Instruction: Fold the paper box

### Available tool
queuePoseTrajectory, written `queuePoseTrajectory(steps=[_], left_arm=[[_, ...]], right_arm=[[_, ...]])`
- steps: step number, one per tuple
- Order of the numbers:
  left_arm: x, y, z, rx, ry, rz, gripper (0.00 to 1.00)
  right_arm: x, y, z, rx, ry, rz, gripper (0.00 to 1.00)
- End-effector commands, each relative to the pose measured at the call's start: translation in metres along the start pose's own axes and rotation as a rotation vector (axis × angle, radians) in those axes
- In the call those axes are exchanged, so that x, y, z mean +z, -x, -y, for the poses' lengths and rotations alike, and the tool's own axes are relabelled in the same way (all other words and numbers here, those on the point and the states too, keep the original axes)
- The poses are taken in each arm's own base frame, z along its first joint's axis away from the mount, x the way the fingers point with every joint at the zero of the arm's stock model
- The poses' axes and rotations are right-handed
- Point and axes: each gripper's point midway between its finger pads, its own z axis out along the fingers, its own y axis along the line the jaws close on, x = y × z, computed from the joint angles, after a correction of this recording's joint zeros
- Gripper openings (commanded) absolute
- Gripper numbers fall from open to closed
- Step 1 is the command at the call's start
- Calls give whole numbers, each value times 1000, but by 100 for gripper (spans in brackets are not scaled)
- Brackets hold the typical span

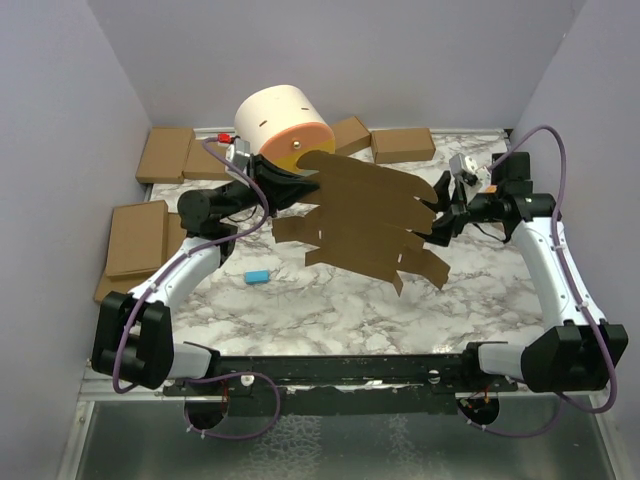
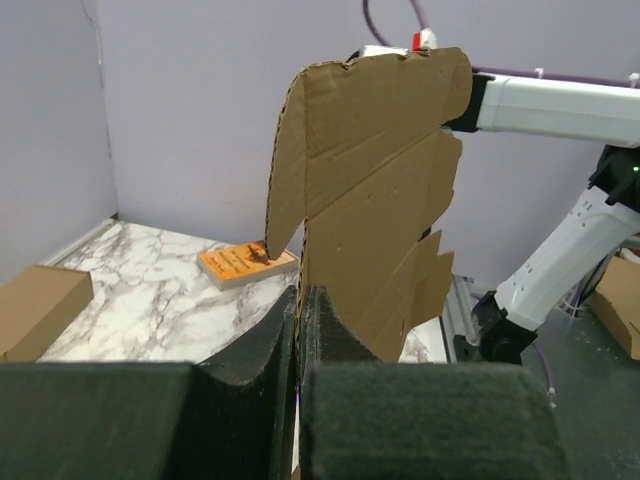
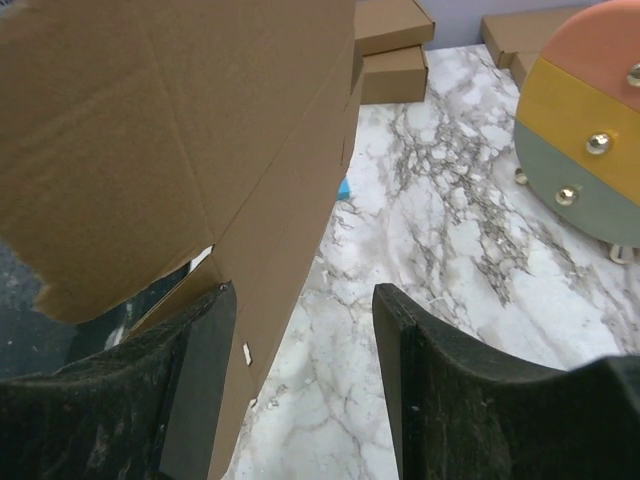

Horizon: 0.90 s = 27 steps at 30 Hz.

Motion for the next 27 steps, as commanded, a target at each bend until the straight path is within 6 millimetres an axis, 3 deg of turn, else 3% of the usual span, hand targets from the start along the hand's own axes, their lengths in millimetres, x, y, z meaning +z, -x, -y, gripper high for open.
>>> queuePoseTrajectory(steps=[1, 15, 27], left_arm=[[-7, 8, -9, 49, 46, 3, 0], [-11, 14, -6, 60, 46, 14, 0], [-10, 15, -5, 22, 18, 61, 0]], right_arm=[[-5, 7, 1, -88, -66, -74, 59], [-4, 5, -7, -70, -51, -64, 62], [3, 13, -10, 12, 47, 39, 55]])
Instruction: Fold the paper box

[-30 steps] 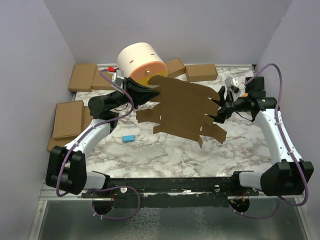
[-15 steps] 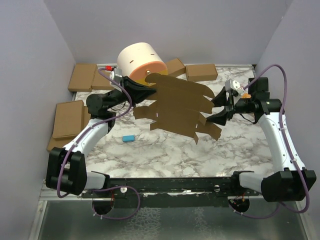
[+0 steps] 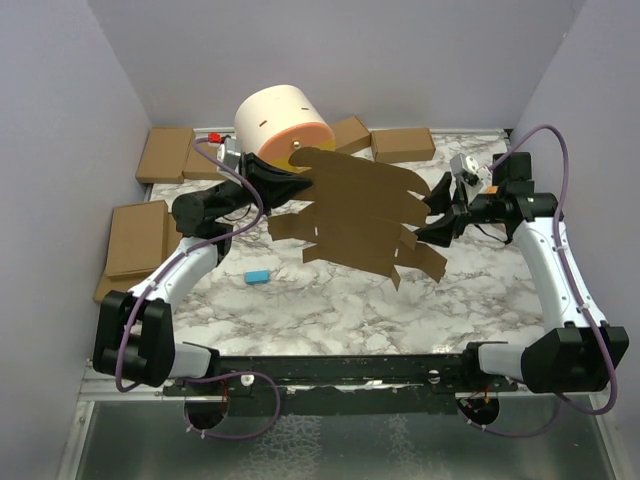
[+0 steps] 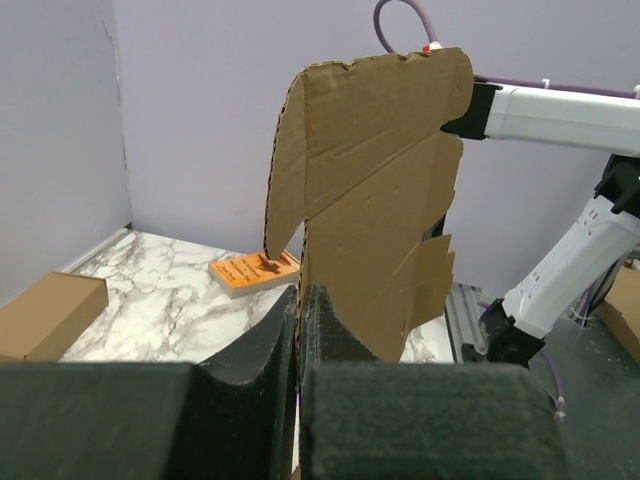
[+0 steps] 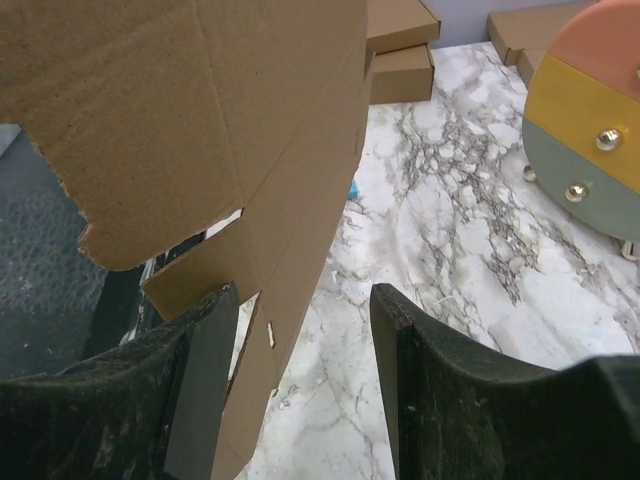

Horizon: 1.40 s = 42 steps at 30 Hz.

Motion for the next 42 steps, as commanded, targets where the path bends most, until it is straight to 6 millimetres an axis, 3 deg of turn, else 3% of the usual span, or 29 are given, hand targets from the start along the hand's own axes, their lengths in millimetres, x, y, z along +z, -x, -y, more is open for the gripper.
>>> queuePoseTrajectory(steps=[1, 15, 27, 32, 42], left_arm=[[0, 7, 1, 13, -5, 40, 0], [1, 1, -15, 32, 45, -1, 0], [3, 8, -9, 11, 17, 46, 0], [4, 8, -8, 3, 13, 52, 0], [4, 3, -8, -13, 15, 59, 0]], right_arm=[[4, 13, -8, 8, 68, 63, 55], [6, 12, -19, -35, 63, 37, 65], [24, -2, -16, 26, 101, 12, 58], [26, -1, -13, 39, 107, 20, 50], [28, -2, -7, 82, 82, 27, 48]])
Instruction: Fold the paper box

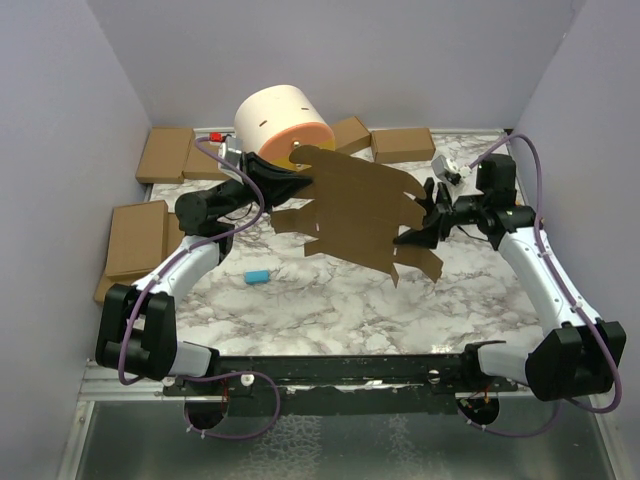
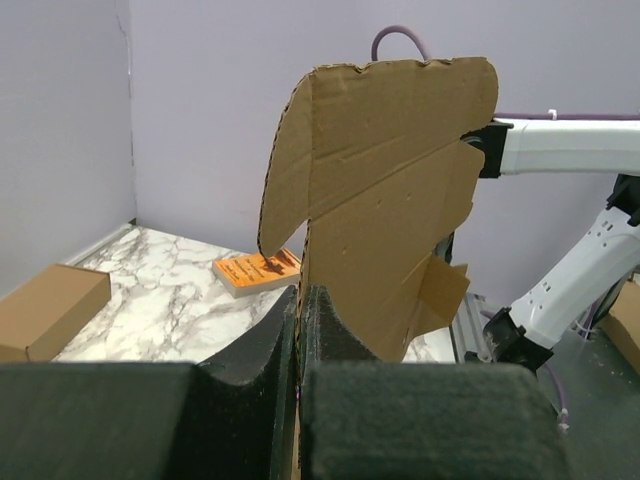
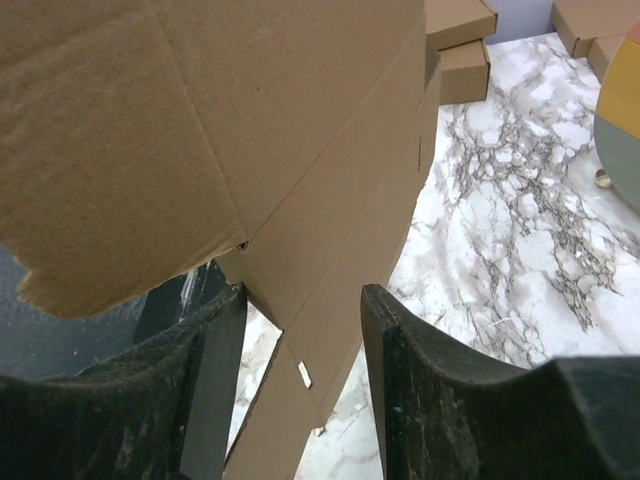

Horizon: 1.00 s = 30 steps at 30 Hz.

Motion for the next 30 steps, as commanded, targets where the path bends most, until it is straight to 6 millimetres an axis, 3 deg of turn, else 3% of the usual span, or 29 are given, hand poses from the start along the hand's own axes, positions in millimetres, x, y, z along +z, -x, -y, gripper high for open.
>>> queuePoseTrajectory(steps=[1, 8, 14, 16, 21, 25, 30], left_arm=[[4, 9, 3, 19, -7, 47, 0], [2, 6, 4, 11, -2, 40, 0], [-1, 1, 4, 6, 6, 35, 0], [-1, 1, 4, 4, 8, 37, 0], [-2, 1, 5, 5, 7, 36, 0], [-2, 0, 6, 5, 5, 33, 0], [-3, -2, 4, -1, 5, 32, 0]], right_arm=[[1, 7, 4, -18, -39, 1, 46], [-1, 5, 19, -11, -121, -11, 31], [-1, 8, 19, -9, -124, -7, 5], [-1, 8, 16, -7, -107, -2, 1], [-2, 7, 12, -5, -77, 7, 2], [-3, 9, 8, -4, -58, 13, 26], [-5, 13, 7, 25, -44, 25, 28]])
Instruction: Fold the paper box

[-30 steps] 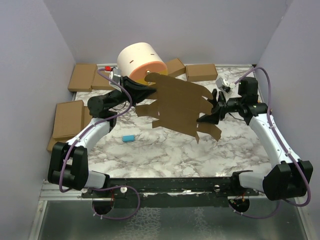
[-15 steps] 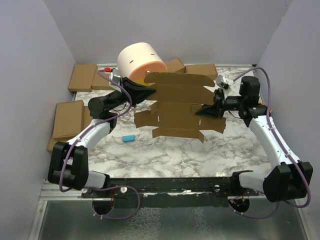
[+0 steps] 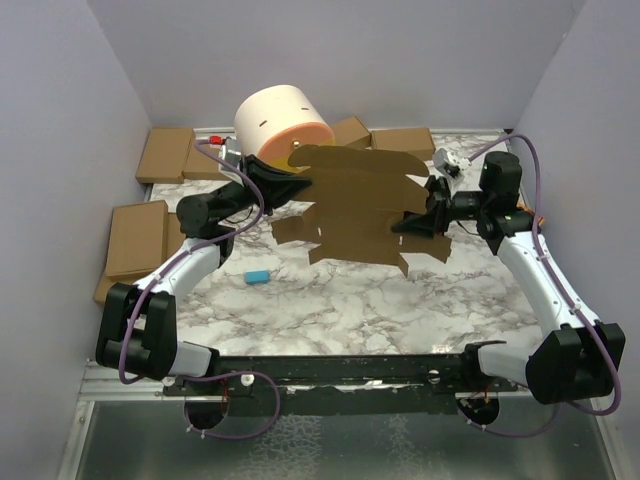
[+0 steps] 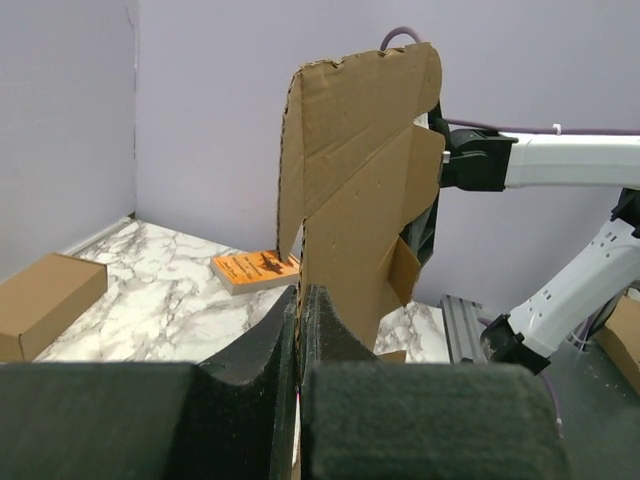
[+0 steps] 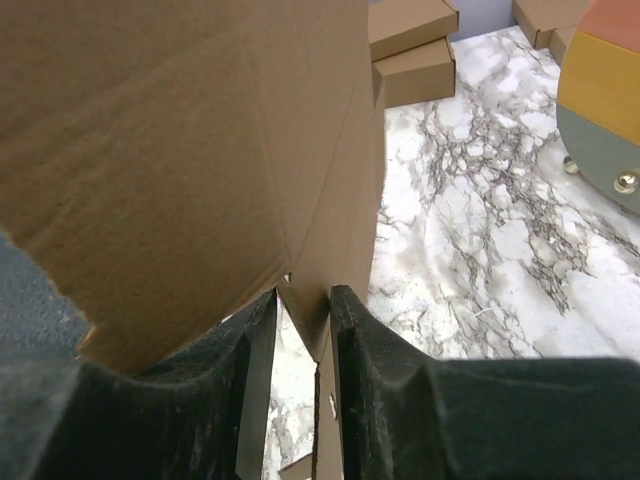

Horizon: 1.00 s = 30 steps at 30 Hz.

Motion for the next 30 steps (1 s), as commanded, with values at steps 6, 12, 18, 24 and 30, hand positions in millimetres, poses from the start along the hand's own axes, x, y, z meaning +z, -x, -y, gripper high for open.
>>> queuePoseTrajectory(steps=[6, 12, 18, 24, 30], left_arm=[[1, 5, 9, 20, -23, 21, 0], [-2, 3, 11, 35, -44, -7, 0], [-11, -9, 1, 66, -21, -99, 0], [-12, -14, -7, 82, 2, -138, 0], [-2, -26, 5, 73, -56, -170, 0]], right_arm=[[-4, 5, -5, 1, 14, 20, 1], [-13, 7, 5, -84, -48, -3, 70], [-69, 22, 15, -273, -298, -115, 100], [-80, 73, 0, -359, -349, -166, 100], [-59, 110, 13, -373, -289, -176, 100]])
